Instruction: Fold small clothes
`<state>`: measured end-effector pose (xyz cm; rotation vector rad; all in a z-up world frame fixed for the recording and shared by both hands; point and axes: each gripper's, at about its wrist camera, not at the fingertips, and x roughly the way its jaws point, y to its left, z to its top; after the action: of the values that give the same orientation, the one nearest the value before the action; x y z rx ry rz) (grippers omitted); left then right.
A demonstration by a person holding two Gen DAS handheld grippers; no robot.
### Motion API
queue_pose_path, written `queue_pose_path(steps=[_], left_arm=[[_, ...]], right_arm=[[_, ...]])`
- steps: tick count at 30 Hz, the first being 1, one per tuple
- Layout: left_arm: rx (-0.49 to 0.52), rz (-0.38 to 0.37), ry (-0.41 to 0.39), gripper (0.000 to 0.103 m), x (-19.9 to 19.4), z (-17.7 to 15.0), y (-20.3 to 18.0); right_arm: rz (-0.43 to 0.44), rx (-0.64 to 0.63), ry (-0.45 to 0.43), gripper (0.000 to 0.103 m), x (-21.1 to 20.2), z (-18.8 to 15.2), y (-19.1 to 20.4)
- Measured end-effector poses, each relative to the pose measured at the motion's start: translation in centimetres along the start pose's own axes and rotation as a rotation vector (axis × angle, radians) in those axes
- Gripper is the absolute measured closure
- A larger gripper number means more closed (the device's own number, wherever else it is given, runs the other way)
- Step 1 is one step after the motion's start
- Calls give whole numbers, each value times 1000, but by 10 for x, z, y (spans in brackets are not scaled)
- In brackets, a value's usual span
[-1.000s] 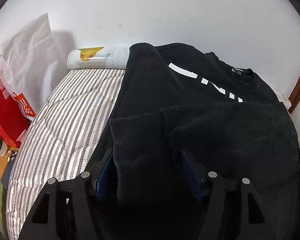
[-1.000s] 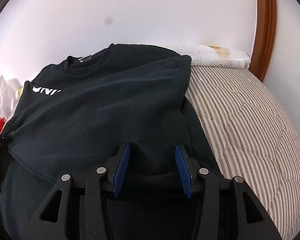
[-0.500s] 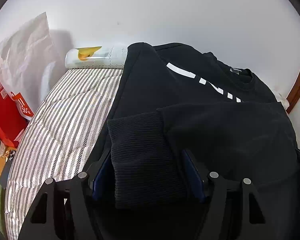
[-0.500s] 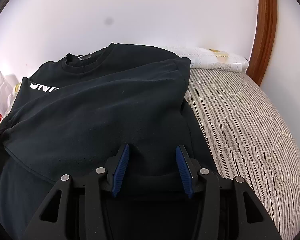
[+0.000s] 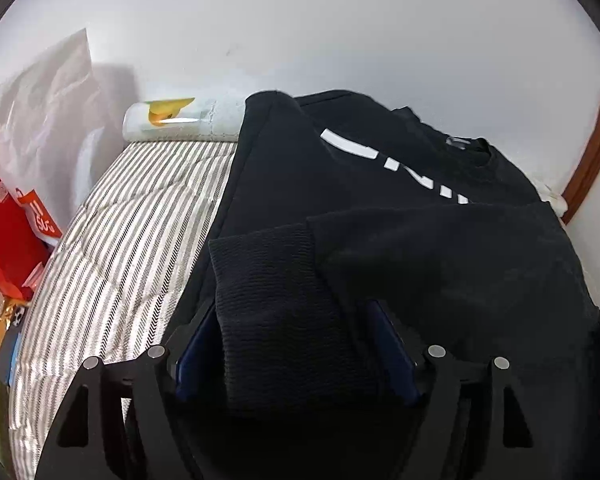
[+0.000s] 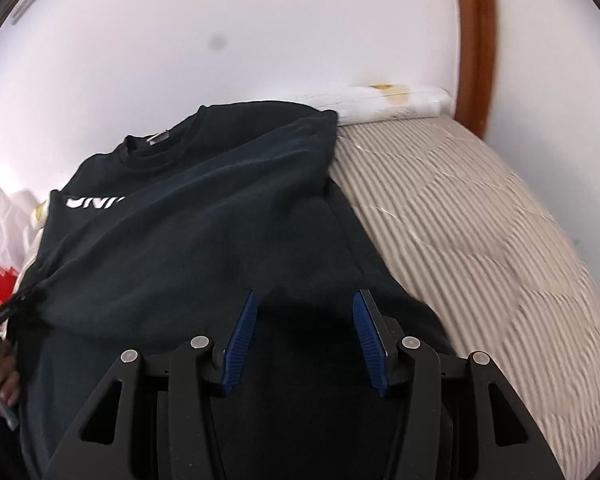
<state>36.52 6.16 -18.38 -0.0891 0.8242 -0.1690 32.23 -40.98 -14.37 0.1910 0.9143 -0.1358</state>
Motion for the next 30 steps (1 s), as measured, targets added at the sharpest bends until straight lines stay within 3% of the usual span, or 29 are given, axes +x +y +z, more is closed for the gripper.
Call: queue_pose_path(steps=[7, 12, 18, 24, 30], left_arm=[[-84, -16, -32, 29, -56, -19, 25], [-38, 33, -29, 29, -115, -76, 34], [-48, -1, 21, 29, -173, -159, 50], [-47, -39, 57, 30, -190, -209, 51], [-17, -42, 50, 31, -190, -213, 33]], right_arm=[[-52, -72, 17, 53, -66, -50, -30], [-4, -58, 18, 51, -91, -90, -44], [94, -66, 63, 51, -106, -147, -47], [57, -87, 48, 50, -113, -181, -47], [29, -73, 9, 48, -116, -188, -44]])
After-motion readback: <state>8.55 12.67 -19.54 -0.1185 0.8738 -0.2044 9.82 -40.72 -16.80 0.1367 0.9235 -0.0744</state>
